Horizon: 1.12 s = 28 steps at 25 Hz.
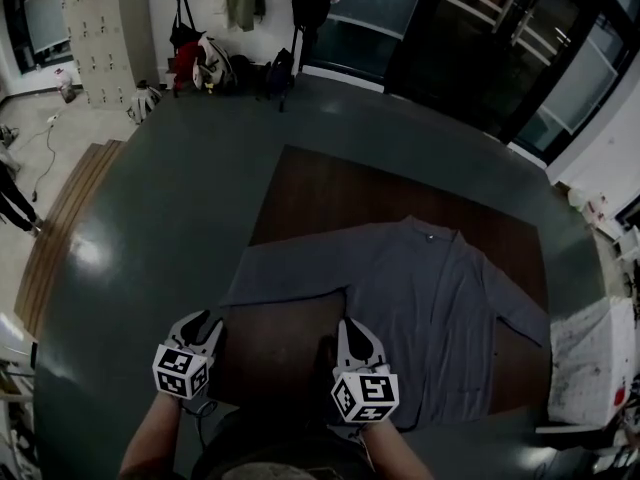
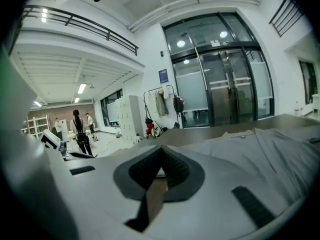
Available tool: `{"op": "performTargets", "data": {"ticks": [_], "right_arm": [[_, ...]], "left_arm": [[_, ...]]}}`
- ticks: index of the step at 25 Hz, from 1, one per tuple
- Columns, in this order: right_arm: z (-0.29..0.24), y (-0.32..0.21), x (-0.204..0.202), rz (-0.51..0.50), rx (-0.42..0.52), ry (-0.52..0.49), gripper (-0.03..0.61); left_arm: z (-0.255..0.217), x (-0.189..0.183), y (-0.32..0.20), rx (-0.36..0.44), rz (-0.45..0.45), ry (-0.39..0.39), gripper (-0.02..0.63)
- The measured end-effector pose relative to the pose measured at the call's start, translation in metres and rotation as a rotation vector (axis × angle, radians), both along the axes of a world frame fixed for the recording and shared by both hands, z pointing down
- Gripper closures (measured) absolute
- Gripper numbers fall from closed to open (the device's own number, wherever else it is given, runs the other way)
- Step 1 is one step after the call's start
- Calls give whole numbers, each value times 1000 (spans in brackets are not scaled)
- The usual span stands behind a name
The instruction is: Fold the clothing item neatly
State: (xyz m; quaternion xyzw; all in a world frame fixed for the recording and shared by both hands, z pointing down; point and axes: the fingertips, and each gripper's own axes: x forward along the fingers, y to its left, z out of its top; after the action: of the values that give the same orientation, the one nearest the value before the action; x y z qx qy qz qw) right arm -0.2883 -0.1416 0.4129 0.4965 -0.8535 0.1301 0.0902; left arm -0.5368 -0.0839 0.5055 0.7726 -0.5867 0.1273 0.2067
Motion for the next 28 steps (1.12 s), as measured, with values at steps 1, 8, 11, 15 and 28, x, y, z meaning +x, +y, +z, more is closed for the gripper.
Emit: {"op": "performTargets", "data": {"ticks": [1,8,11,15,28], "right_arm": [[2,-1,-2,3,-7,3,591],[16,-3,-9,25,-40,21,591],[21,-1,-13,38,-57,20,591],[26,1,-12,43,-79,37,591],[39,-2,-4,61,-108,46,591]], "left_arm": [[6,-5,-3,-11,0,-5,497],[59,-18,-15,-108,75,-87,497],[83,-23,-20,-147,103,-125,497],[97,-23,-31,-163,114,-124,494],[112,-18,-49,-148,107,-160,488]]}}
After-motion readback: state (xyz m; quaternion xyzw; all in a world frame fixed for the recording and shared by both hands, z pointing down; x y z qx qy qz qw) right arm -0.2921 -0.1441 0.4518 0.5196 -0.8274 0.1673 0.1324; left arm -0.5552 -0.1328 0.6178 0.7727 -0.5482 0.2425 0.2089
